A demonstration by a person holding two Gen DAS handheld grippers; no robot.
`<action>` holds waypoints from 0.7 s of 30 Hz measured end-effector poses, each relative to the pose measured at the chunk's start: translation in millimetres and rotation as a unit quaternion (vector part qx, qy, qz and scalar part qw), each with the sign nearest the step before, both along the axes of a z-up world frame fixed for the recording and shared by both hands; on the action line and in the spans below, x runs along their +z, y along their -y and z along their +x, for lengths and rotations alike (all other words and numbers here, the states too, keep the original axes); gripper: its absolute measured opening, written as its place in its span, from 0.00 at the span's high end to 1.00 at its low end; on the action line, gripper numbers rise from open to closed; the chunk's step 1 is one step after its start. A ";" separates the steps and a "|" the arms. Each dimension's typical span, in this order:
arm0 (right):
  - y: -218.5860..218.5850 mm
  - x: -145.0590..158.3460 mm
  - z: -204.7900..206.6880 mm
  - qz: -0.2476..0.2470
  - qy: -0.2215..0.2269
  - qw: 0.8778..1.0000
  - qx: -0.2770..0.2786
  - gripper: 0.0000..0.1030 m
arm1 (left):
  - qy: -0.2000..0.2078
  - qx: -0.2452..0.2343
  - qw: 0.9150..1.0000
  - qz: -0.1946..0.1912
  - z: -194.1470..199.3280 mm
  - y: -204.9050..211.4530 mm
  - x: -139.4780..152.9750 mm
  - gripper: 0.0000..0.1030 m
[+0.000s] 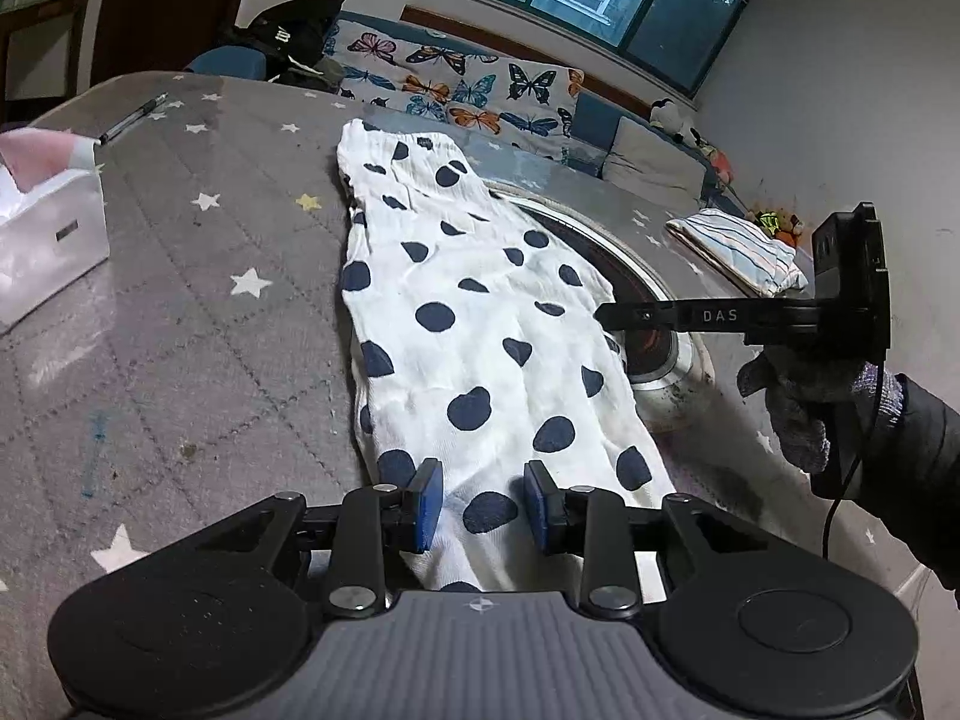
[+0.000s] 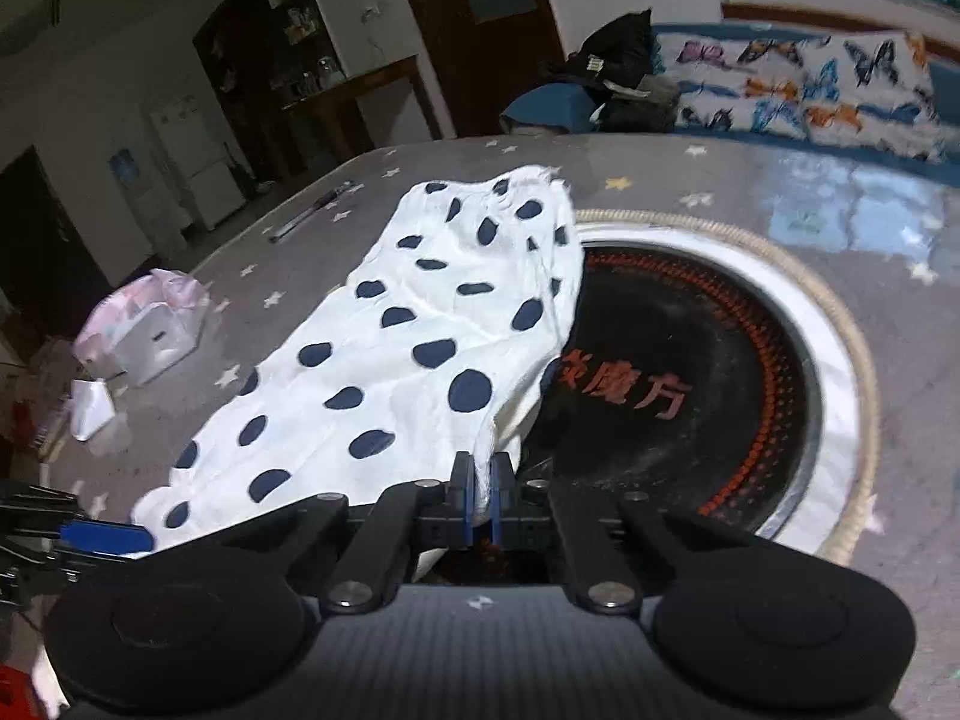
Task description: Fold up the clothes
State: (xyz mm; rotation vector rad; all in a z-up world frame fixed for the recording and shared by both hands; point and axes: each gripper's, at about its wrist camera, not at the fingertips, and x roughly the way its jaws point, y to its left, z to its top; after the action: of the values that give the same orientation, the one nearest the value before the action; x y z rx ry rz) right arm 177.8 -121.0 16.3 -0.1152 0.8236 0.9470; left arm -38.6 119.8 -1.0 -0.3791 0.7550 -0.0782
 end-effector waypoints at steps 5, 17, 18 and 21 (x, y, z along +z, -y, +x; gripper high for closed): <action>-3.1 6.3 -7.0 -0.031 0.033 0.999 -0.005 0.95 | 0.008 -0.013 1.000 0.020 -6.0 2.5 4.3 0.68; 0.0 38.9 -48.1 -0.023 0.060 0.996 0.066 0.77 | 0.038 -0.041 0.998 0.030 -19.2 17.3 23.1 0.69; -1.7 39.3 -55.1 -0.020 0.057 0.995 0.081 0.74 | 0.034 -0.044 0.998 0.028 -18.0 18.6 20.5 0.69; -9.6 34.9 -76.6 -0.019 0.046 0.991 0.120 0.69 | 0.024 -0.052 0.998 0.023 -14.5 22.5 12.4 0.69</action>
State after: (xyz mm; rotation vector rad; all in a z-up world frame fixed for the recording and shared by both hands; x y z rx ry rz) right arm 101.2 -111.4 51.2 -0.2945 0.7533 1.1442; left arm -53.2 97.3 11.4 -0.2925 0.7285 -0.1674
